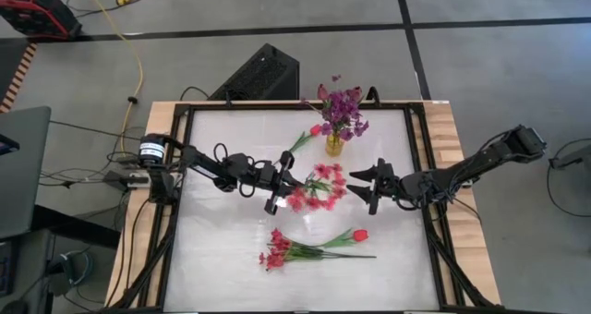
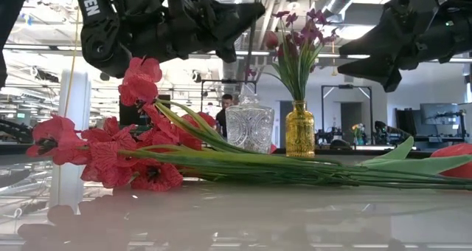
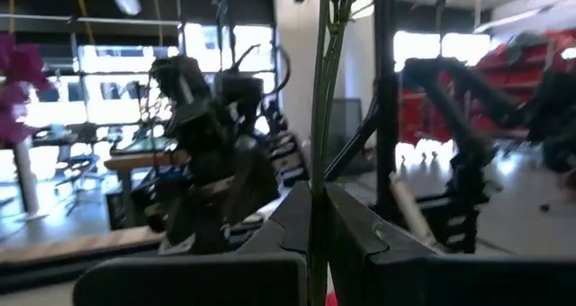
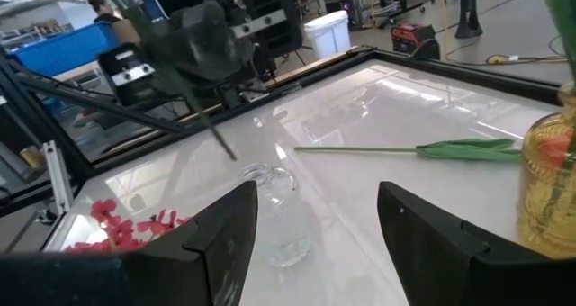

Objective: Sort flowers into vase by color
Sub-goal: Put the bottom pink flower into the transparent vase, then put the pink flower into the transparent vase

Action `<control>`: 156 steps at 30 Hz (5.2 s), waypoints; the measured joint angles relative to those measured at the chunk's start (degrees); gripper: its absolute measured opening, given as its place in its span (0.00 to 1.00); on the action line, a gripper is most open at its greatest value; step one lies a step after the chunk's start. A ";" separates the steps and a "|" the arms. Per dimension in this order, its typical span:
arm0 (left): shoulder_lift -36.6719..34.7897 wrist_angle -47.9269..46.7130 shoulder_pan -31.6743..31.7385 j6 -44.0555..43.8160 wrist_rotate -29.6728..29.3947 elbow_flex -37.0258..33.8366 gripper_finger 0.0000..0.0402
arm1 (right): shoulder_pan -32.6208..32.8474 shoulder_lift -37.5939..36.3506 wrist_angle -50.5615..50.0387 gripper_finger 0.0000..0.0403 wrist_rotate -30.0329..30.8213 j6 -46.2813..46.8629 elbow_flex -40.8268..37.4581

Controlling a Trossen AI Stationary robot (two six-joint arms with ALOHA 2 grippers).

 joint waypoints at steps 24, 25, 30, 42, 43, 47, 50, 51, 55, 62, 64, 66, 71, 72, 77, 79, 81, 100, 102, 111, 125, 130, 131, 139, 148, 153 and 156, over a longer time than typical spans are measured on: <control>6.49 2.29 0.37 0.42 -1.46 1.60 0.00 | 0.95 0.00 0.14 0.63 0.02 0.70 0.00; 6.49 1.92 0.40 0.41 -1.47 1.60 0.00 | 0.95 -0.02 0.15 0.63 0.02 0.70 0.00; 6.49 -0.76 1.34 -2.47 -1.50 1.04 0.05 | 0.95 -0.02 0.13 0.63 0.02 0.70 0.00; 6.47 0.31 3.37 -9.27 -2.90 -3.06 0.32 | 0.95 -0.01 0.16 0.63 0.02 1.09 0.00; 6.45 0.26 3.45 -9.27 -2.77 -3.37 0.34 | 0.95 -0.01 0.17 0.63 0.02 1.09 0.00; 4.20 -1.68 5.01 -10.12 1.01 -4.71 0.44 | 0.95 -0.02 0.41 0.63 0.02 1.10 0.00; 0.62 -8.69 6.70 -10.47 4.00 -4.93 0.50 | 0.95 0.00 0.38 0.63 0.02 1.11 0.00; -1.01 -12.06 7.23 -10.23 4.94 -4.94 0.52 | 0.95 0.00 0.44 0.63 0.02 1.11 0.00; -8.49 -27.64 8.28 -5.95 7.09 -4.94 0.56 | 1.13 0.00 0.96 0.63 -2.44 0.56 0.14; -25.44 -60.75 8.13 6.34 0.55 -4.94 0.56 | 4.44 4.30 -20.45 0.63 -7.04 -1.57 14.80; -29.42 -67.32 8.13 8.75 -2.52 -4.94 0.56 | 5.07 8.27 -27.48 0.63 -9.89 -0.50 20.58; -32.58 -71.16 8.13 9.67 -4.14 -4.94 0.56 | 6.13 13.11 -32.34 0.63 -13.76 -0.07 25.78; -34.35 -72.23 6.46 9.36 -4.41 -4.94 0.56 | 10.70 26.87 -37.22 0.63 -21.18 -0.85 37.46; -34.01 -72.35 5.85 9.87 -4.43 -4.94 0.56 | 11.58 29.40 -38.85 0.63 -21.62 -0.63 39.74; -31.09 -68.06 2.53 10.80 -4.46 -4.94 0.56 | 14.91 40.92 -48.74 0.63 -22.70 5.82 49.60; -30.23 -67.16 0.85 10.98 -4.59 -4.92 0.56 | 15.51 44.86 -50.85 0.63 -23.37 9.04 52.66; -29.12 -67.11 -0.85 11.97 -4.57 -4.90 0.56 | 15.60 48.29 -52.65 0.63 -24.86 11.24 55.36; -29.30 -69.23 -9.14 9.01 -21.58 -13.44 0.56 | 13.85 59.84 -60.22 0.62 -27.73 19.39 60.74; -32.96 -64.52 -8.73 8.97 -25.81 -17.50 0.56 | 13.87 59.84 -60.02 0.60 -27.13 20.01 60.70; -48.74 -59.70 -8.55 8.99 -24.32 -24.68 0.56 | 13.55 59.87 -60.54 0.19 -28.04 22.71 60.70; -54.49 -63.31 -8.57 7.47 -22.48 -26.23 0.56 | 10.58 51.31 -40.92 0.04 -31.42 4.92 67.67; -54.45 -63.31 -8.55 7.44 -22.48 -26.23 0.56 | 10.20 51.18 -27.65 0.04 -15.82 -13.90 67.73; -54.45 -63.32 -8.57 7.38 -22.48 -26.23 0.56 | 9.85 51.80 -24.82 0.05 -13.66 -17.21 67.73; -54.45 -63.67 -8.56 6.43 -22.38 -26.23 0.56 | 5.66 58.15 -9.75 0.04 2.58 -33.41 67.68; -54.45 -66.27 -8.57 6.49 -22.42 -26.23 0.56 | 4.34 58.05 -7.25 0.04 15.49 -39.94 67.63; -54.45 -66.49 -8.57 6.40 -22.40 -26.23 0.56 | 3.28 58.01 -6.50 0.04 20.80 -39.69 65.79; -54.45 -67.09 -8.57 6.34 -22.42 -26.23 0.56 | 2.54 58.01 -1.72 0.04 21.22 -40.17 63.44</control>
